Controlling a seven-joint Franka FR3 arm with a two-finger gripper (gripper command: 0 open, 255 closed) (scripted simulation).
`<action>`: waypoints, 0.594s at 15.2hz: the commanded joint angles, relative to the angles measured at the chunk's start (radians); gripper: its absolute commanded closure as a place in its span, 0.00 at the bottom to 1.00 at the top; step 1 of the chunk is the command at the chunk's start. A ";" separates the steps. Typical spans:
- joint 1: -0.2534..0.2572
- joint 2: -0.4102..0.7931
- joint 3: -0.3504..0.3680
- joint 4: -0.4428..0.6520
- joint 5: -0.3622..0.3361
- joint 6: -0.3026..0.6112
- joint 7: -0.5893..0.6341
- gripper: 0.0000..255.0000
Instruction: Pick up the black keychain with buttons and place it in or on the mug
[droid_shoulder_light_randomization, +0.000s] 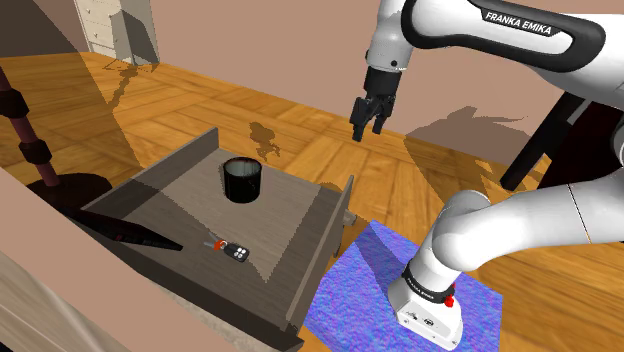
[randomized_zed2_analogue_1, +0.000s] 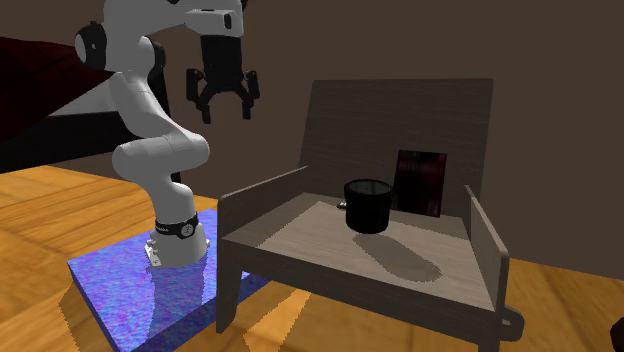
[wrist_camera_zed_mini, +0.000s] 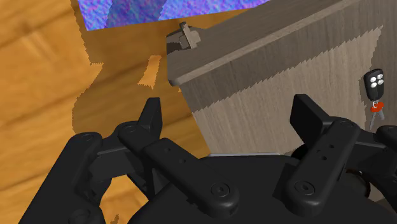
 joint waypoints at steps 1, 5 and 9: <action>0.000 0.000 0.000 0.000 0.000 0.000 0.000 0.00; 0.026 0.053 0.077 -0.036 0.035 0.094 0.061 0.00; 0.049 0.127 0.154 -0.053 0.062 0.190 0.122 0.00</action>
